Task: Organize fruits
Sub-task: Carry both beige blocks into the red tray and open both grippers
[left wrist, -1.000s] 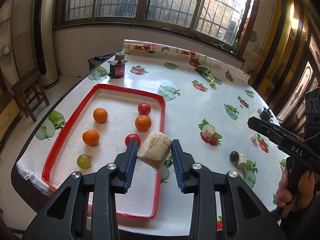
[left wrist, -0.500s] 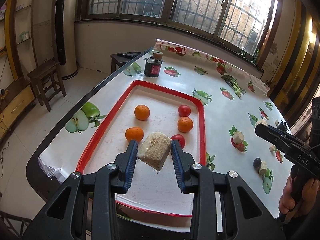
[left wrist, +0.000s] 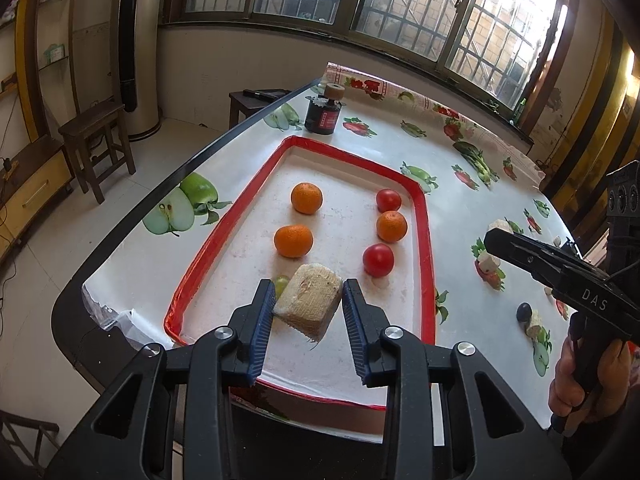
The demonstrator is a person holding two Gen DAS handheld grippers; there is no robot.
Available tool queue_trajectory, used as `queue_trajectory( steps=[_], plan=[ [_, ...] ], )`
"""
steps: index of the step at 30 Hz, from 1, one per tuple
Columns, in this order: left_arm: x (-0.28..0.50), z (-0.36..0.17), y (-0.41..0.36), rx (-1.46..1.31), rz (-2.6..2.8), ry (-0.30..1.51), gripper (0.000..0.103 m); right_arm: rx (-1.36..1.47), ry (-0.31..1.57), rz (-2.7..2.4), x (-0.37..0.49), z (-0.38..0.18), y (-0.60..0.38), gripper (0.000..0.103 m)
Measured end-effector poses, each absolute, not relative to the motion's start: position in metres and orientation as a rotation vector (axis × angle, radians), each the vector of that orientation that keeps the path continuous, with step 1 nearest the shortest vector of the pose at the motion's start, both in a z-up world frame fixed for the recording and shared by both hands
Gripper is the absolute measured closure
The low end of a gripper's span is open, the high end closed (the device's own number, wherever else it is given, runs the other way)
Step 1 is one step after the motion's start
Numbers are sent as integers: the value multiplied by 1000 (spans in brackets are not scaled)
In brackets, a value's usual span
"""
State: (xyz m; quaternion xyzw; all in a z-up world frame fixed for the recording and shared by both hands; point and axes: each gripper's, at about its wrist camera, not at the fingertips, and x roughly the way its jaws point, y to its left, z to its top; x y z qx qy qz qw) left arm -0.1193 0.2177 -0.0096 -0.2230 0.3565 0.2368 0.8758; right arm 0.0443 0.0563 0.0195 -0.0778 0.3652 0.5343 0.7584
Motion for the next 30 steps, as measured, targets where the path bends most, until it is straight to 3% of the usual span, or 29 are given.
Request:
queue_trajectory(
  steps=[15, 30],
  plan=[
    [-122, -38, 227, -497, 477, 817, 71, -408, 926, 1292, 2, -47, 112, 71],
    [-112, -60, 235, -486, 511, 880, 71, -509, 938, 1284, 1, -69, 128, 70]
  ],
)
